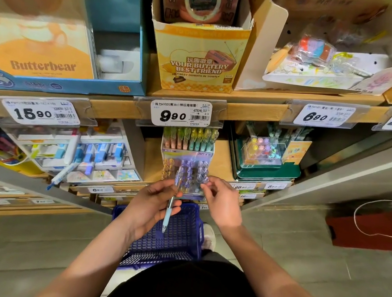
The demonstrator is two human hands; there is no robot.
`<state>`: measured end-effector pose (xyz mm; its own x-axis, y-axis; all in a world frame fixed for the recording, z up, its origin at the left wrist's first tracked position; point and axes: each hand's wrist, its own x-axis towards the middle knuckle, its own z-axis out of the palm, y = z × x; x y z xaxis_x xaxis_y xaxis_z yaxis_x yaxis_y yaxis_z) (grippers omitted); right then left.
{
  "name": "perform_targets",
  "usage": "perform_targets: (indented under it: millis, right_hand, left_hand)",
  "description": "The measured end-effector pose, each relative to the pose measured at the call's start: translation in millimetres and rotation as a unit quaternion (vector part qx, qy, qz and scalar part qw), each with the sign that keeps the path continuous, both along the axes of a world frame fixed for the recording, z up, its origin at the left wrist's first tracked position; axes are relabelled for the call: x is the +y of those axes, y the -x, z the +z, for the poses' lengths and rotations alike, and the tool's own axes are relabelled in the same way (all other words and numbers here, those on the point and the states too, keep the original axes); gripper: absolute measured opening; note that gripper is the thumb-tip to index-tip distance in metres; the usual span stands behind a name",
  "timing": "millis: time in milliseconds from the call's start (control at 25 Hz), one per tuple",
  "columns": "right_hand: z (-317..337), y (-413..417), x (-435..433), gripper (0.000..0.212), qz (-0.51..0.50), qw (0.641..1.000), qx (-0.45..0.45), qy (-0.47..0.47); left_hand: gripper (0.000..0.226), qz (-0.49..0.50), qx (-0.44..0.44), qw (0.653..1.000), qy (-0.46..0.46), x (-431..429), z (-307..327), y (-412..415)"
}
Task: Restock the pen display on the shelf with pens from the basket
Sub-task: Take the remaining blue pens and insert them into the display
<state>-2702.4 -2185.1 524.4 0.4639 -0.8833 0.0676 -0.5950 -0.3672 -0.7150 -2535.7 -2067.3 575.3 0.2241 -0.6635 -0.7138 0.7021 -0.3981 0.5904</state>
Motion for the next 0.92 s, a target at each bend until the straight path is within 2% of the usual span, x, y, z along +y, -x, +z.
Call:
perform_targets:
  millis: [360, 440, 520, 600, 800, 920]
  right_hand:
    - [8.8, 4.2, 2.6, 0.023, -0.016, 0.999, -0.01, -0.04]
    - [20.2, 5.8, 8.6, 0.016, -0.015, 0.991, -0.058, -0.116]
    - [34.0, 2.5, 15.2, 0.008, -0.005, 0.952, -0.138, -0.274]
    - [40.2, 0.7, 17.5, 0.01, -0.01, 0.923, -0.179, -0.34]
    - [51.8, 7.2, 9.3, 0.012, -0.055, 0.901, -0.198, -0.382]
    - [54.9, 22.0, -3.7, 0.009, -0.075, 0.923, -0.179, -0.333]
  left_hand:
    - [0.025, -0.019, -0.021, 1.0, 0.008, -4.1, 0.9, 4.5]
    - [0.025, -0.03, -0.036, 0.999, 0.009, -8.0, 1.4, 8.1]
    - [0.026, -0.052, -0.05, 0.997, 0.013, -13.4, 3.0, 12.9]
    - [0.028, -0.074, -0.063, 0.995, 0.021, -19.0, 4.9, 18.6]
    - [0.021, -0.103, -0.075, 0.992, 0.026, -26.5, 4.4, 27.2]
    - [0.017, -0.103, -0.069, 0.992, 0.012, -24.6, 0.2, 26.2]
